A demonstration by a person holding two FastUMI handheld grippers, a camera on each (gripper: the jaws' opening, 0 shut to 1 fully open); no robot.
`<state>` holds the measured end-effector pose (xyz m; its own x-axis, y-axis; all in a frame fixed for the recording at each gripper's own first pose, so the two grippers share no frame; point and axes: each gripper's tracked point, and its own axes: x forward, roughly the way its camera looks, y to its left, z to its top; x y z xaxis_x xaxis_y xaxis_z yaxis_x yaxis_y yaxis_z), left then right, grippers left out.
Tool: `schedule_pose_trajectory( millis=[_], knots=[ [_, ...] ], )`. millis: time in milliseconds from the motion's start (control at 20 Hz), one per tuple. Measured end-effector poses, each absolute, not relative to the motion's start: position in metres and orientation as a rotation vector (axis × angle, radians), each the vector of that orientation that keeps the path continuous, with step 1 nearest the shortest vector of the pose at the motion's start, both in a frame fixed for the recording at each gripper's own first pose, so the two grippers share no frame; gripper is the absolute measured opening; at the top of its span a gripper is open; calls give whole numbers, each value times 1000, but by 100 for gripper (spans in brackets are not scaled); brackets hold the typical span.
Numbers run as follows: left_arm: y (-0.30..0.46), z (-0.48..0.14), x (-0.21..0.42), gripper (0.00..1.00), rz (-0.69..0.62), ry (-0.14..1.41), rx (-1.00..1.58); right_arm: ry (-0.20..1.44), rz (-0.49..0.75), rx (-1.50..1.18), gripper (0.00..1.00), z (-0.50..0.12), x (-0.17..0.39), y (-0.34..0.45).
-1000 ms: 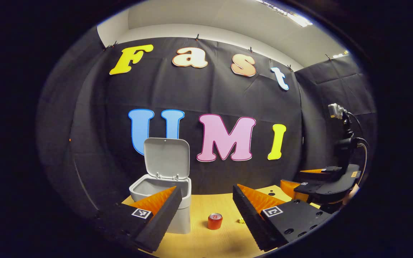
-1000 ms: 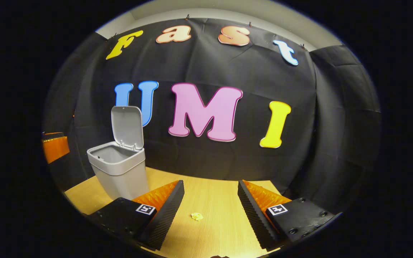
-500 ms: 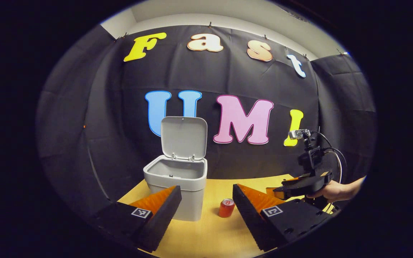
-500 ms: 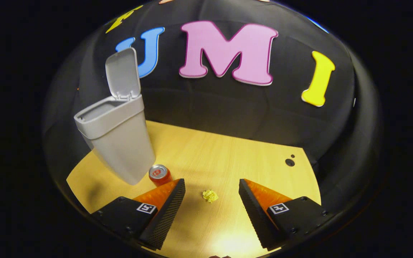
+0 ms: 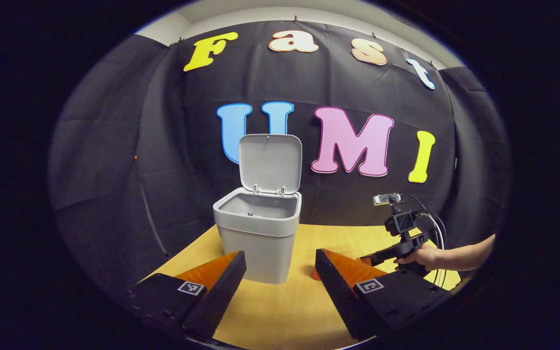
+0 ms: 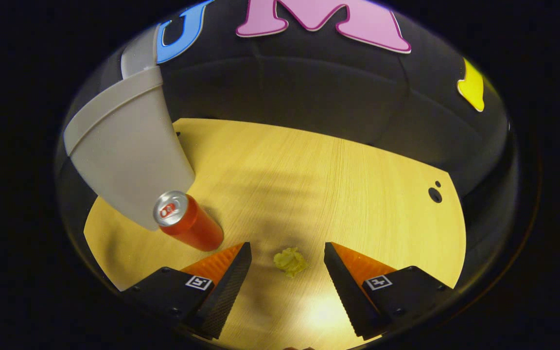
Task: Press the lid of the desktop garbage bin to open it, pick up the crumpled paper on the desktop and throw it into the bin, then pick up the pop can on the desktop and drop it into the bin, and finally close the garbage bin lid.
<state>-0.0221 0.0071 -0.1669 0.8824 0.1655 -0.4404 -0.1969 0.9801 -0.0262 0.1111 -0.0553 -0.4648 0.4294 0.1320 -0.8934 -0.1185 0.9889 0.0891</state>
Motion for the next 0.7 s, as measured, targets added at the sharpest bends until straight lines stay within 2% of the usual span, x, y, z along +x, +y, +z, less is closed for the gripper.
schedule_pose_trajectory(
  millis=[300, 550, 600, 650, 700],
  knots=[
    [-10, -173, -23, 97, 202, 478, -34, 1258, 199, 25, 97, -518, 98, -58],
    [-23, -172, -19, 97, 193, 486, -14, 1276, 225, 19, 100, -529, 95, -54],
    [-27, -172, -17, 97, 191, 482, -20, 1278, 225, 12, 91, -528, 96, -55],
    [-30, -171, -15, 97, 189, 480, -25, 1281, 227, 14, 89, -530, 95, -55],
    [-32, -172, -14, 97, 188, 479, -29, 1294, 222, 15, 82, -529, 93, -56]
  ],
)
